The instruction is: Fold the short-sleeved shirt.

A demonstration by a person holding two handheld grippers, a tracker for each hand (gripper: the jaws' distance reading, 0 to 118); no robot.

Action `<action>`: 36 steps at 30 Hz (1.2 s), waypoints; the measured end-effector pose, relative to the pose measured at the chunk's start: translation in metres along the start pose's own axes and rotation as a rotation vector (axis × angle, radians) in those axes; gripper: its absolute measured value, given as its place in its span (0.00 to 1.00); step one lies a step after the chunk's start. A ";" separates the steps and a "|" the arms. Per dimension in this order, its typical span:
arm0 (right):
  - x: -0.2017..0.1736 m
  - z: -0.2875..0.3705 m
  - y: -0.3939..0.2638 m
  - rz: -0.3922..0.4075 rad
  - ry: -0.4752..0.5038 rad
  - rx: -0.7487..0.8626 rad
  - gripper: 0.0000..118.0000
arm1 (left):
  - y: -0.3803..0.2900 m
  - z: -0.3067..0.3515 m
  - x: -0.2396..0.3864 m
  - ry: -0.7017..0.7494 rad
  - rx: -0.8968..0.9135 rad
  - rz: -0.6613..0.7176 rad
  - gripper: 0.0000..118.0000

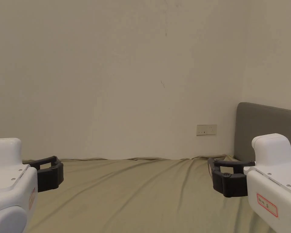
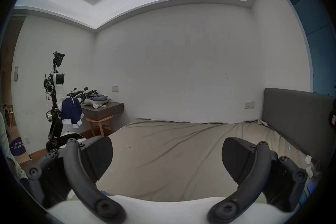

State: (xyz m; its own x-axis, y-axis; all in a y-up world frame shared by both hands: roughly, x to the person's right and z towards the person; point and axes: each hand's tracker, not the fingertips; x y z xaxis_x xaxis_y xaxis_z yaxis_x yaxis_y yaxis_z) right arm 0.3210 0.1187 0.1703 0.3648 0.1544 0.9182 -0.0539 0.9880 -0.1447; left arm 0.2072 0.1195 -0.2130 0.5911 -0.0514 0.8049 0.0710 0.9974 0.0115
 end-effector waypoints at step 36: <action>-0.004 -0.002 0.004 -0.055 -0.038 0.033 1.00 | 0.003 0.009 0.013 -0.069 -0.033 0.002 1.00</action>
State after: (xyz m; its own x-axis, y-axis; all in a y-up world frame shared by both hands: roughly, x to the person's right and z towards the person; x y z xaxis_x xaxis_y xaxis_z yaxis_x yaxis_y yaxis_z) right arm 0.3207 0.1221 0.1649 0.3322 0.0996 0.9379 -0.0658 0.9944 -0.0823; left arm 0.2079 0.1225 -0.1977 0.5350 -0.0445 0.8437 0.0973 0.9952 -0.0092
